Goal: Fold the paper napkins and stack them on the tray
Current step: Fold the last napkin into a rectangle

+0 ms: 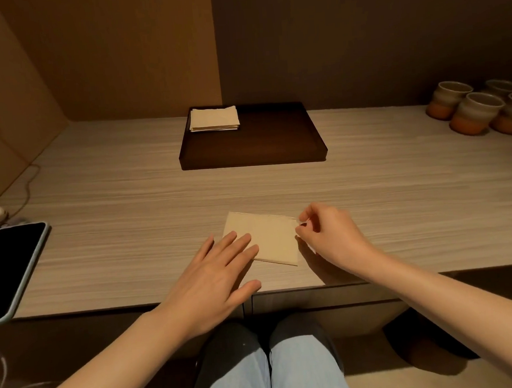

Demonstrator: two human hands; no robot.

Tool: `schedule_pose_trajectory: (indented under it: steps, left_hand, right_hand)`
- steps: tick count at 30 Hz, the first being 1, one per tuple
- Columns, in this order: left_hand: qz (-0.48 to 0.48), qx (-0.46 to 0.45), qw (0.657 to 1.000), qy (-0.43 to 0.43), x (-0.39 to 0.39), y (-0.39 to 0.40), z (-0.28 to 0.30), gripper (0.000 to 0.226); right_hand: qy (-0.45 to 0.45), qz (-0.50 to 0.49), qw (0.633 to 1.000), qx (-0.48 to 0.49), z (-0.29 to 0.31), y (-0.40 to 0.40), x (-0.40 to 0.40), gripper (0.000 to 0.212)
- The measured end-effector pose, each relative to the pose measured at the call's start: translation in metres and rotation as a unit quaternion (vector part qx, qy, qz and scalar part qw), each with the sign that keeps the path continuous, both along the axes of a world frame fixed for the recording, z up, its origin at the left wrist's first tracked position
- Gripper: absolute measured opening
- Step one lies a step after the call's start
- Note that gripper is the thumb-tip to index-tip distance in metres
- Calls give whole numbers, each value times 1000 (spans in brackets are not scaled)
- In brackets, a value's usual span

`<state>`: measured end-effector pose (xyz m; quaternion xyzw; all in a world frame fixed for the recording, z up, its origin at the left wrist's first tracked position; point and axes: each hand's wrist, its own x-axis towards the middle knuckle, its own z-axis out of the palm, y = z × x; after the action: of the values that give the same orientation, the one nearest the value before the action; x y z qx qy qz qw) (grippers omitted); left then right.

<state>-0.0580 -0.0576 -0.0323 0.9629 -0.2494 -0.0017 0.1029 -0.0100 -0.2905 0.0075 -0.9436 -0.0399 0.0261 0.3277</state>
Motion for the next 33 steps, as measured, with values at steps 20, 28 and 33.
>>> schedule_pose_trajectory:
  steps: [20, 28, 33]
  left_hand:
    - [-90, -45, 989, -112, -27, 9, -3, 53]
    - [-78, -104, 987, -90, 11, 13, 29, 26]
    - [31, -189, 981, -42, 70, 18, 64, 19]
  right_hand:
    - [-285, 354, 863, -220, -34, -7, -51, 37]
    - [-270, 289, 904, -163, 2, -3, -15, 19]
    - [-263, 216, 924, -171, 32, 16, 39, 13]
